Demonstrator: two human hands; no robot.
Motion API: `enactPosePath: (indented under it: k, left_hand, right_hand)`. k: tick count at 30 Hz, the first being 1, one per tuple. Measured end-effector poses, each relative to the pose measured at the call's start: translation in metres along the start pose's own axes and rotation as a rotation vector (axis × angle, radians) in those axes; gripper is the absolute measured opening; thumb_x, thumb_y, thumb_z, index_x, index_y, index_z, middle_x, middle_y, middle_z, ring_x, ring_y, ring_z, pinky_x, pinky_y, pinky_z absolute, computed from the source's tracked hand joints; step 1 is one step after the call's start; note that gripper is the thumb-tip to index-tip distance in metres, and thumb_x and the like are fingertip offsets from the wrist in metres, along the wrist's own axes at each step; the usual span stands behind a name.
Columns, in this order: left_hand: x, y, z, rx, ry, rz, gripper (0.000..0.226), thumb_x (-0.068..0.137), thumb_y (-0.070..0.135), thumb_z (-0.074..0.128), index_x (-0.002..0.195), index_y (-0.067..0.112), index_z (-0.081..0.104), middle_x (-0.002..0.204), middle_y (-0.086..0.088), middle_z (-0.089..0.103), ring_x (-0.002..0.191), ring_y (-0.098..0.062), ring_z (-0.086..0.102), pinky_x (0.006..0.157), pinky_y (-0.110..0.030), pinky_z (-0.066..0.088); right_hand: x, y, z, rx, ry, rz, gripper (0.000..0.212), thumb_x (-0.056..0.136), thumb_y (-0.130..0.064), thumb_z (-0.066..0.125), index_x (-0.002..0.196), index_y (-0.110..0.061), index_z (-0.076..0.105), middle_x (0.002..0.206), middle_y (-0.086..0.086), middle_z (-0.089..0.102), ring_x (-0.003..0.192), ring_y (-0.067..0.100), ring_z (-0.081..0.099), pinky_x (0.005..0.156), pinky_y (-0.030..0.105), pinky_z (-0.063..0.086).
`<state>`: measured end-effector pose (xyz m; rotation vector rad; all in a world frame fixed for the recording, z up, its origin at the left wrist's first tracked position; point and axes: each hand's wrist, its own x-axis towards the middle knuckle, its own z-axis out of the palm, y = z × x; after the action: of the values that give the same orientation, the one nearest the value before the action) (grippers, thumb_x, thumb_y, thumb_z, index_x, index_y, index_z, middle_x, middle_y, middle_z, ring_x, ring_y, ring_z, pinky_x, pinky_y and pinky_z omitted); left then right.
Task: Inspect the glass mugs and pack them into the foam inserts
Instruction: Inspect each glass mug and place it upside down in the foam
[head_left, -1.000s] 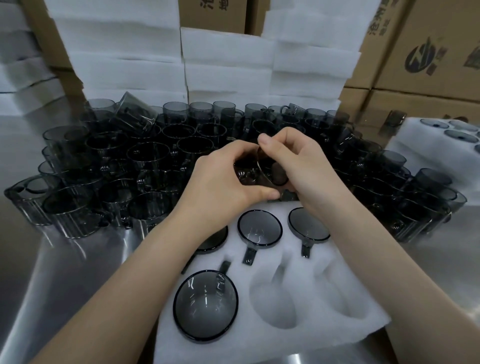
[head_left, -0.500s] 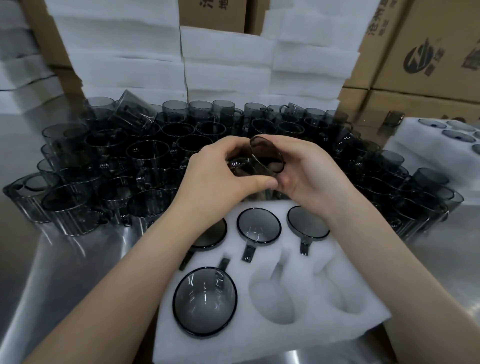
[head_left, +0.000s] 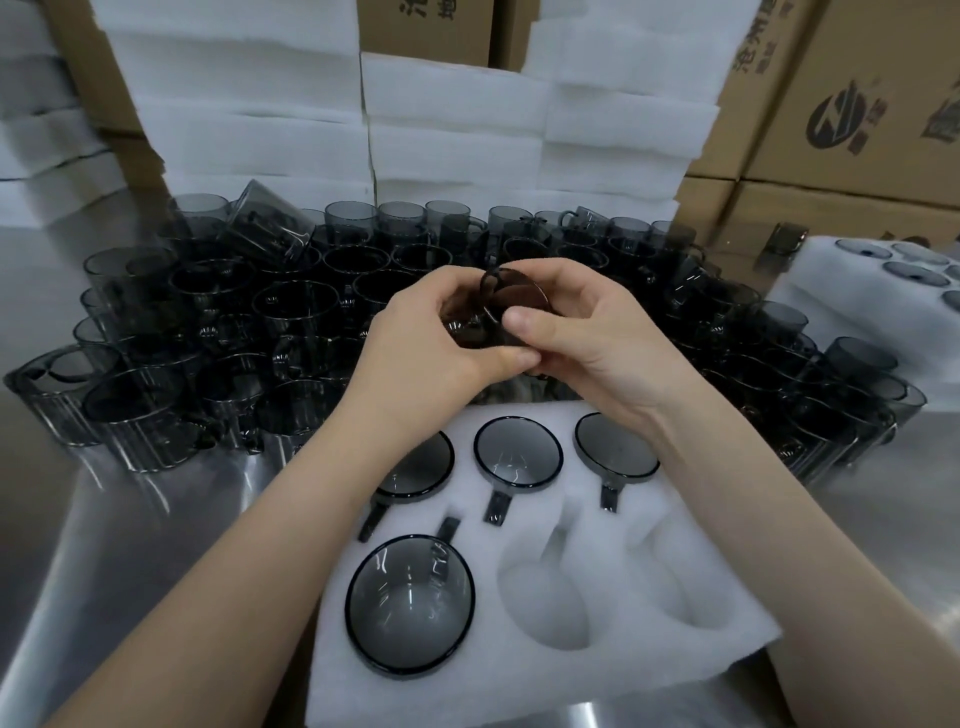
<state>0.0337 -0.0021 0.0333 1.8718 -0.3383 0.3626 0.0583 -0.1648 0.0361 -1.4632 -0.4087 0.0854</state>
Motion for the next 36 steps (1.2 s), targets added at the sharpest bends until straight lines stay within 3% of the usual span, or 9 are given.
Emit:
enactPosePath:
  k: [5, 8, 11, 15, 21, 27, 29, 32, 36]
  left_hand:
    - [0.0, 0.0, 0.002, 0.074, 0.011, -0.002, 0.057, 0.054, 0.044, 0.088, 0.098, 0.031, 0.054, 0.103, 0.009, 0.066, 0.104, -0.007, 0.06, 0.088, -0.025, 0.047]
    - [0.0, 0.002, 0.0, -0.14, 0.073, -0.014, 0.053, 0.057, 0.033, 0.082, 0.098, 0.027, 0.05, 0.104, 0.006, 0.069, 0.091, -0.002, 0.064, 0.082, -0.024, 0.051]
    - [0.002, -0.002, -0.003, -0.353, 0.09, -0.01, 0.059, 0.061, 0.015, 0.078, 0.11, 0.025, 0.047, 0.106, -0.002, 0.069, 0.092, -0.011, 0.07, 0.08, -0.024, 0.054]
    - [0.003, -0.003, -0.004, -0.415, 0.035, 0.007, 0.055, 0.063, 0.008, 0.075, 0.114, 0.017, 0.058, 0.112, -0.001, 0.067, 0.098, -0.011, 0.069, 0.08, -0.021, 0.053]
    - [0.002, -0.003, -0.004, -0.27, -0.064, 0.031, 0.053, 0.066, 0.01, 0.074, 0.116, 0.021, 0.063, 0.113, 0.003, 0.069, 0.105, -0.006, 0.065, 0.09, -0.024, 0.053]
    - [-0.001, -0.002, 0.001, -0.033, -0.095, 0.023, 0.075, 0.067, 0.017, 0.088, 0.135, 0.02, 0.055, 0.12, 0.007, 0.065, 0.11, -0.006, 0.063, 0.099, -0.032, 0.051]
    - [-0.002, -0.002, 0.002, -0.013, -0.118, 0.039, 0.07, 0.066, 0.018, 0.088, 0.13, 0.023, 0.059, 0.116, 0.009, 0.067, 0.109, -0.007, 0.063, 0.095, -0.023, 0.051]
    - [-0.003, 0.0, 0.003, 0.087, -0.132, 0.092, 0.063, 0.064, 0.02, 0.089, 0.114, 0.043, 0.057, 0.105, 0.022, 0.066, 0.104, 0.005, 0.06, 0.085, -0.001, 0.041]
    - [-0.003, -0.001, 0.004, 0.133, -0.138, 0.132, 0.069, 0.062, 0.02, 0.09, 0.122, 0.037, 0.061, 0.106, 0.021, 0.067, 0.103, 0.006, 0.059, 0.088, -0.002, 0.039]
  right_hand:
    - [0.0, -0.003, 0.001, -0.022, 0.088, -0.034, 0.029, 0.091, -0.036, 0.059, 0.112, -0.018, 0.071, 0.097, 0.007, 0.065, 0.064, 0.015, 0.05, 0.056, 0.025, 0.045]
    - [0.002, -0.005, -0.003, 0.031, 0.07, 0.027, 0.034, 0.101, -0.03, 0.048, 0.128, -0.017, 0.063, 0.104, 0.006, 0.063, 0.069, 0.015, 0.059, 0.064, 0.029, 0.053]
    - [0.001, -0.005, -0.002, 0.159, -0.137, 0.173, 0.042, 0.095, -0.029, 0.051, 0.134, -0.014, 0.056, 0.113, 0.01, 0.062, 0.091, 0.022, 0.065, 0.08, 0.036, 0.056]
    - [-0.001, -0.006, -0.004, 0.186, -0.236, 0.143, 0.047, 0.092, -0.028, 0.056, 0.136, -0.014, 0.053, 0.104, 0.007, 0.065, 0.086, 0.022, 0.066, 0.081, 0.039, 0.056]
    - [0.0, -0.005, -0.004, 0.109, -0.086, 0.1, 0.047, 0.081, -0.02, 0.065, 0.127, -0.011, 0.06, 0.097, 0.009, 0.066, 0.074, 0.018, 0.061, 0.067, 0.027, 0.054]
    - [-0.004, -0.005, 0.002, 0.04, -0.022, 0.067, 0.027, 0.072, -0.021, 0.072, 0.094, -0.013, 0.057, 0.073, -0.003, 0.068, 0.051, 0.013, 0.061, 0.048, 0.028, 0.051]
    - [-0.004, -0.006, 0.004, 0.006, -0.001, 0.064, 0.032, 0.07, -0.028, 0.076, 0.09, -0.013, 0.054, 0.069, -0.003, 0.066, 0.049, 0.013, 0.059, 0.044, 0.028, 0.048]
    - [-0.004, -0.006, 0.006, -0.066, 0.06, 0.063, 0.044, 0.062, -0.043, 0.08, 0.084, -0.015, 0.054, 0.07, 0.001, 0.064, 0.053, 0.013, 0.061, 0.043, 0.027, 0.048]
    - [-0.004, -0.006, 0.004, -0.088, 0.123, 0.036, 0.032, 0.066, -0.048, 0.077, 0.064, -0.025, 0.055, 0.068, 0.0, 0.062, 0.055, 0.015, 0.063, 0.044, 0.028, 0.048]
